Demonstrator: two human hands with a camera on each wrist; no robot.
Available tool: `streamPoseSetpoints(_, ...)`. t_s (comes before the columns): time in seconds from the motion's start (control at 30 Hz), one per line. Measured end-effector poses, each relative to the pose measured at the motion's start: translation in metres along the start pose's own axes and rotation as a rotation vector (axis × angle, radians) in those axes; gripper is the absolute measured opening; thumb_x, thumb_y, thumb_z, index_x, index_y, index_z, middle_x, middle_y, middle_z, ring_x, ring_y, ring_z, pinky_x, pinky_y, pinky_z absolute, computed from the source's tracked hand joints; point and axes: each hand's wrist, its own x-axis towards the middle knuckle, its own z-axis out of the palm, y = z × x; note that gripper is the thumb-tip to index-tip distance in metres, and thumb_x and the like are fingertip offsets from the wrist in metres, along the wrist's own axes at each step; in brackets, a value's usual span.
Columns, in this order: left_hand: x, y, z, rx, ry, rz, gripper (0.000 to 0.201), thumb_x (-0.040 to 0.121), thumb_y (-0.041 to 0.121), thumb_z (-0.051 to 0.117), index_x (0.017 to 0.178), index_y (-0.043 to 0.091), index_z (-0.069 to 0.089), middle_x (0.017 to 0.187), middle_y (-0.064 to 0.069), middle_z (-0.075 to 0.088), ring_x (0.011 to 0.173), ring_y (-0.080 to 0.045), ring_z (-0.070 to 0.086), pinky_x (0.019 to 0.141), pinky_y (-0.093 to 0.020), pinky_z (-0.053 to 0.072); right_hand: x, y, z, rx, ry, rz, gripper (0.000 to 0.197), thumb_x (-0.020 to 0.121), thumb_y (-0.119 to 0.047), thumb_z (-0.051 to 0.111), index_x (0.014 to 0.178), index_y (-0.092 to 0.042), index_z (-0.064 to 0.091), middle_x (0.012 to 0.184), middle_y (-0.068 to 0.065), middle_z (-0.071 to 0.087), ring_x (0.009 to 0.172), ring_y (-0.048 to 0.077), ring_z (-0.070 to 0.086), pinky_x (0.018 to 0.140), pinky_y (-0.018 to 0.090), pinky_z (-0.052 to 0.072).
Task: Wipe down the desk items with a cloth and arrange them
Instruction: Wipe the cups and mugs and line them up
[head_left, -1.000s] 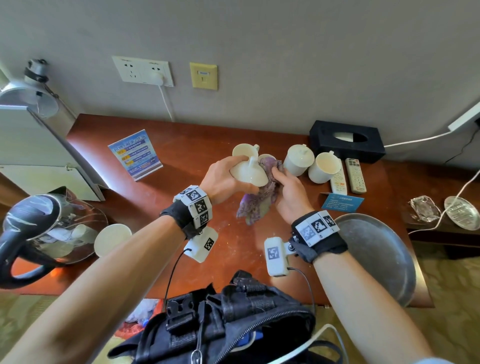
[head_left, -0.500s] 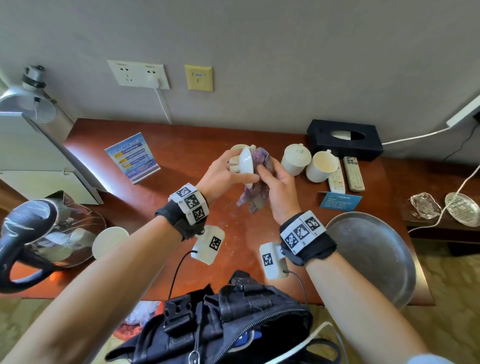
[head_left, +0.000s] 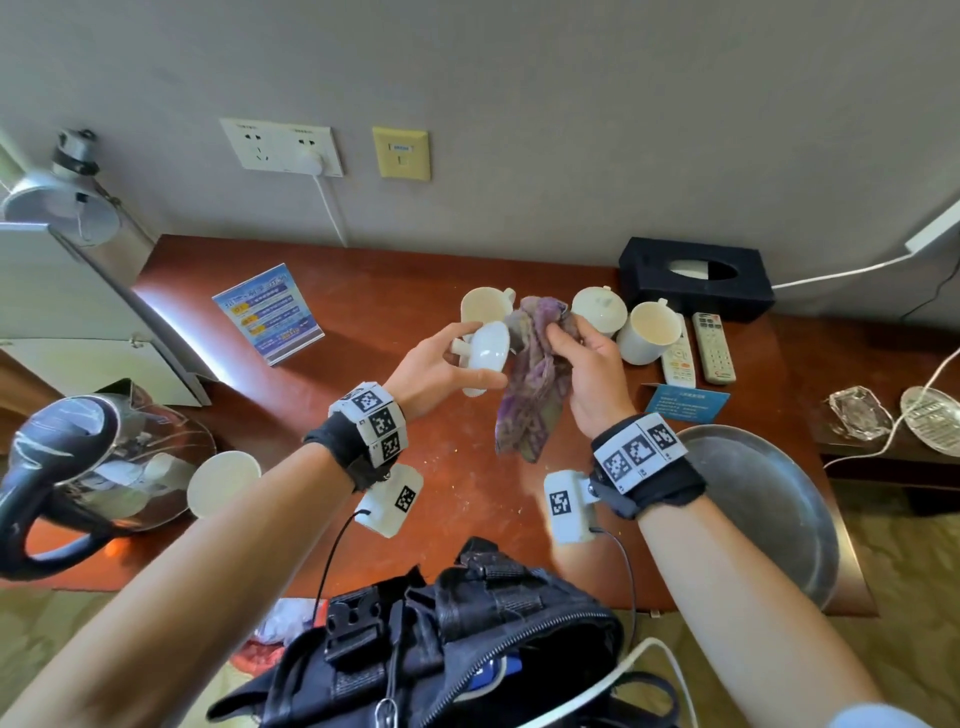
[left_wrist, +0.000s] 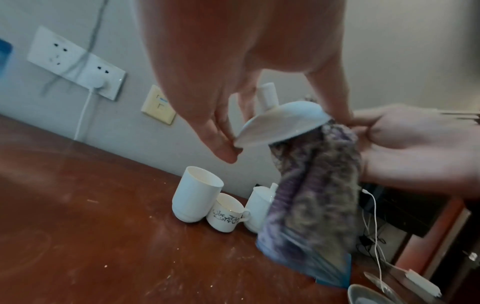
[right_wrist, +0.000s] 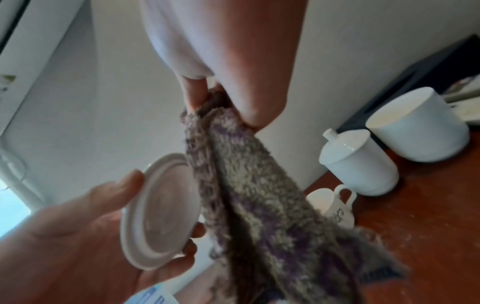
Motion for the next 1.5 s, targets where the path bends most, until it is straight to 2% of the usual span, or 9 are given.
streamPoseSetpoints(0.07, -0.003, 0.001, 0.002, 0.131, 0.008, 0.018, 0.092, 0.056, 0.053, 0.086, 0.139, 0.03, 0.053, 0.123, 0.003, 0.063, 0.108, -0.017, 0.062, 0.093, -0.035, 0.053, 0.006, -0.001, 0.005, -0.024, 0.018, -0.027, 0.024, 0.097, -0.008, 0.057, 0.117, -0.014, 0.068, 0.114, 0.007, 0.073, 0.11, 0.022, 0.067, 0.098, 0.037, 0.053)
streamPoseSetpoints(0.2, -0.004, 0.006, 0.008, 0.27, 0.077, 0.046, 0.074, 0.067, 0.038, 0.089, 0.131, 0.021, 0.058, 0.12, 0.003, 0.06, 0.105, -0.016, 0.059, 0.093, -0.031, 0.05, 0.009, 0.008, 0.013, -0.18, -0.006, -0.081, 0.026, 0.095, -0.01, 0.06, 0.11, -0.027, 0.071, 0.116, 0.004, 0.072, 0.112, 0.02, 0.066, 0.105, 0.044, 0.049)
streamPoseSetpoints(0.3, -0.002, 0.006, 0.005, 0.406, 0.098, 0.072, 0.063, 0.065, 0.043, 0.089, 0.117, 0.017, 0.065, 0.11, 0.0, 0.06, 0.096, -0.019, 0.059, 0.084, -0.034, 0.052, 0.004, 0.013, 0.01, -0.449, 0.002, -0.099, 0.03, 0.095, -0.013, 0.062, 0.122, -0.024, 0.068, 0.118, -0.007, 0.069, 0.114, 0.011, 0.062, 0.106, 0.035, 0.047)
streamPoseSetpoints(0.43, 0.003, 0.001, 0.001, 0.529, 0.058, 0.062, 0.051, 0.068, 0.043, 0.086, 0.108, 0.019, 0.066, 0.103, -0.002, 0.059, 0.092, -0.021, 0.058, 0.075, -0.032, 0.047, -0.007, 0.016, 0.003, -0.79, -0.055, -0.157, 0.034, 0.095, -0.02, 0.062, 0.129, -0.022, 0.066, 0.121, -0.009, 0.068, 0.116, 0.012, 0.061, 0.102, 0.028, 0.047)
streamPoseSetpoints(0.63, 0.008, -0.008, 0.01, 0.626, 0.014, 0.097, 0.066, 0.065, 0.05, 0.082, 0.121, 0.019, 0.064, 0.11, 0.001, 0.057, 0.099, -0.019, 0.054, 0.078, -0.026, 0.039, -0.007, 0.016, 0.007, -0.749, 0.001, -0.169, 0.036, 0.097, -0.021, 0.059, 0.132, -0.023, 0.063, 0.126, -0.006, 0.068, 0.119, 0.011, 0.059, 0.105, 0.031, 0.046)
streamPoseSetpoints(0.8, 0.01, -0.008, 0.019, 0.763, -0.058, 0.107, 0.071, 0.068, 0.046, 0.081, 0.129, 0.02, 0.059, 0.124, -0.003, 0.056, 0.115, -0.023, 0.05, 0.093, -0.04, 0.049, -0.01, 0.029, 0.002, -0.812, 0.006, -0.146, 0.035, 0.098, -0.023, 0.057, 0.132, -0.025, 0.063, 0.128, -0.006, 0.067, 0.122, 0.015, 0.058, 0.108, 0.039, 0.045)
streamPoseSetpoints(1.13, 0.027, -0.028, 0.04, 0.812, -0.126, 0.027, 0.077, 0.07, 0.05, 0.08, 0.137, 0.02, 0.055, 0.135, -0.002, 0.053, 0.125, -0.022, 0.047, 0.097, -0.037, 0.047, -0.008, 0.042, -0.027, -0.887, -0.036, -0.011, 0.032, 0.095, -0.018, 0.059, 0.126, -0.023, 0.068, 0.123, -0.007, 0.07, 0.116, 0.012, 0.062, 0.103, 0.032, 0.048)
streamPoseSetpoints(1.3, 0.039, -0.061, 0.049, 0.705, -0.107, -0.096, 0.085, 0.068, 0.057, 0.08, 0.141, 0.025, 0.05, 0.14, 0.0, 0.049, 0.127, -0.021, 0.044, 0.096, -0.038, 0.044, -0.005, 0.049, -0.05, -1.006, -0.072, 0.135, 0.028, 0.095, -0.02, 0.059, 0.12, -0.025, 0.071, 0.117, -0.005, 0.072, 0.113, 0.019, 0.063, 0.101, 0.037, 0.048)
streamPoseSetpoints(1.5, 0.044, -0.083, 0.065, 0.815, -0.128, -0.002, 0.096, 0.072, 0.043, 0.084, 0.152, 0.019, 0.035, 0.152, -0.001, 0.04, 0.137, -0.025, 0.032, 0.11, -0.039, 0.031, -0.004, 0.055, -0.067, -0.98, 0.008, 0.183, 0.031, 0.097, -0.021, 0.058, 0.127, -0.021, 0.067, 0.123, -0.001, 0.069, 0.117, 0.02, 0.06, 0.101, 0.029, 0.044)
